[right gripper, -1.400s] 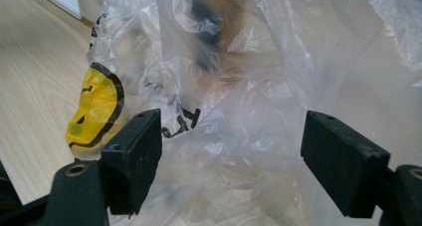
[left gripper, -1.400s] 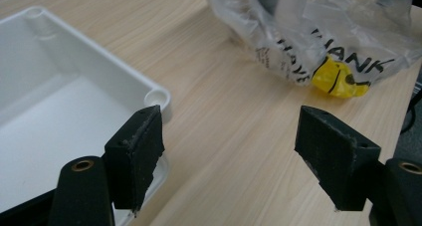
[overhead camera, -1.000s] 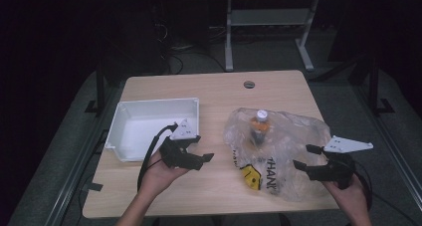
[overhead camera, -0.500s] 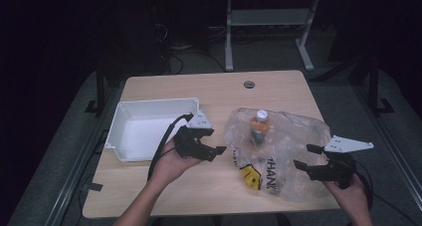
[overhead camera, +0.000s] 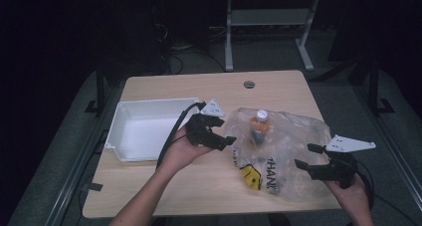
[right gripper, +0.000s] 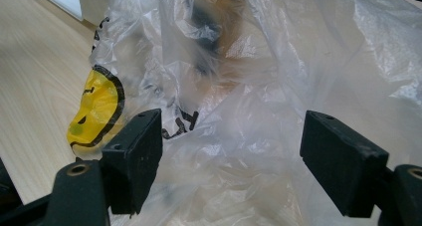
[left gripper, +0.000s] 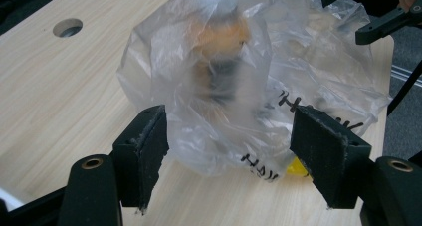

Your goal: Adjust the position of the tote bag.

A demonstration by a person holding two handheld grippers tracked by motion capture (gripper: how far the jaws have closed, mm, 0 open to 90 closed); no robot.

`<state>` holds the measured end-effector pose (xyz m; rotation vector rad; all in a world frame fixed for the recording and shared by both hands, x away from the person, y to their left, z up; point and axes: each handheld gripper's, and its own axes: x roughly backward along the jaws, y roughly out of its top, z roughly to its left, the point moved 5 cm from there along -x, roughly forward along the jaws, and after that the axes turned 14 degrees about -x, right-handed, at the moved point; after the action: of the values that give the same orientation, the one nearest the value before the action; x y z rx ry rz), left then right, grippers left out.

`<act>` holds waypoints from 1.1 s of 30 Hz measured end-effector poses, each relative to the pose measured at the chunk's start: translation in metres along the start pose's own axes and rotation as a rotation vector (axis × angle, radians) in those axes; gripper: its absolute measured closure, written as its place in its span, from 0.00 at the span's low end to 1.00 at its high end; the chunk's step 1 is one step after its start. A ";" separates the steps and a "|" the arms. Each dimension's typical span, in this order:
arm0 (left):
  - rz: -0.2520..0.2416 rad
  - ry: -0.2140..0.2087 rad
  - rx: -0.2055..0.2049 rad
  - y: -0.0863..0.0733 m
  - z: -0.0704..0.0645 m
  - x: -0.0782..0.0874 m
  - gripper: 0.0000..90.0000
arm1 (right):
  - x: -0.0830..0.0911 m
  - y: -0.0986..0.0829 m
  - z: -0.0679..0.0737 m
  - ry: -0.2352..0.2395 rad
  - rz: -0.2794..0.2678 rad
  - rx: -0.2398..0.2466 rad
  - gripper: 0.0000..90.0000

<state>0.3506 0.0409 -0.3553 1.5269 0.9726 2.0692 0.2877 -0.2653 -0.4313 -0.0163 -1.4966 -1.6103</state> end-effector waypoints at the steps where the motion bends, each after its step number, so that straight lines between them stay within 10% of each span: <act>1: 0.000 -0.004 -0.001 0.002 0.000 -0.001 0.34 | 0.000 0.000 0.000 -0.003 -0.001 0.001 0.27; 33: 0.054 -0.079 -0.020 0.045 0.029 -0.060 0.42 | 0.009 0.002 -0.001 -0.025 -0.015 0.022 0.28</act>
<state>0.4020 -0.0207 -0.3576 1.6284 0.8888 2.0321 0.2837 -0.2711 -0.4251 -0.0130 -1.5363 -1.6109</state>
